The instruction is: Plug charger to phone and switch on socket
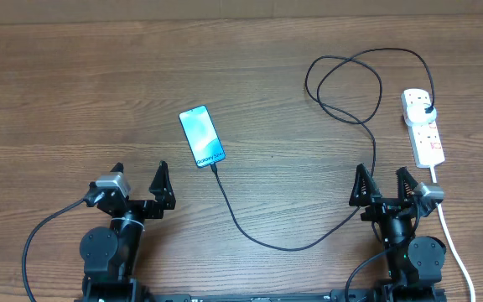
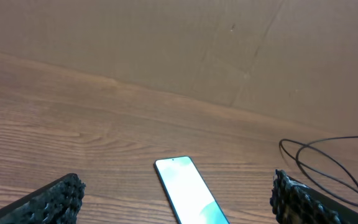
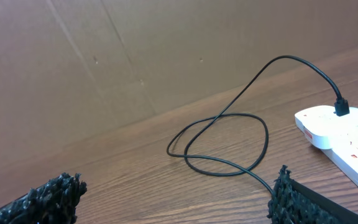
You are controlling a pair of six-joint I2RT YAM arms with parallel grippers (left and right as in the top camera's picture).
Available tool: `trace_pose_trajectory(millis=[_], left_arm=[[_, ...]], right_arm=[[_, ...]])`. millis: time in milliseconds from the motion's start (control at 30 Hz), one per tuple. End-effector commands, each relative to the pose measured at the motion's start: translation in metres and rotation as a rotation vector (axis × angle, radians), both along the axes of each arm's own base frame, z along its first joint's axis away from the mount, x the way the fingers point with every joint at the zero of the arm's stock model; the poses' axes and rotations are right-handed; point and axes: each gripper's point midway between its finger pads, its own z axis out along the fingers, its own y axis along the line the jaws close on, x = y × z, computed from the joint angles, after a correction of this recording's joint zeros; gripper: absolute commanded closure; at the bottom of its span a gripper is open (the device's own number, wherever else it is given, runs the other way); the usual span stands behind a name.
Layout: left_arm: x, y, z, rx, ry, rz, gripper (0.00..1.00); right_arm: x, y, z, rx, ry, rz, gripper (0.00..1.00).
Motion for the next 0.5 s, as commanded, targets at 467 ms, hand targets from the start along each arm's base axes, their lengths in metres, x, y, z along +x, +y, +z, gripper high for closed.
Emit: trace_pose_trajectory(millis=[467], left_arm=[[-0.011, 0.010, 0.007, 0.034, -0.089, 0.056, 0.00]], right_arm=[[0.000, -0.002, -0.002, -0.003, -0.004, -0.011, 0.00]])
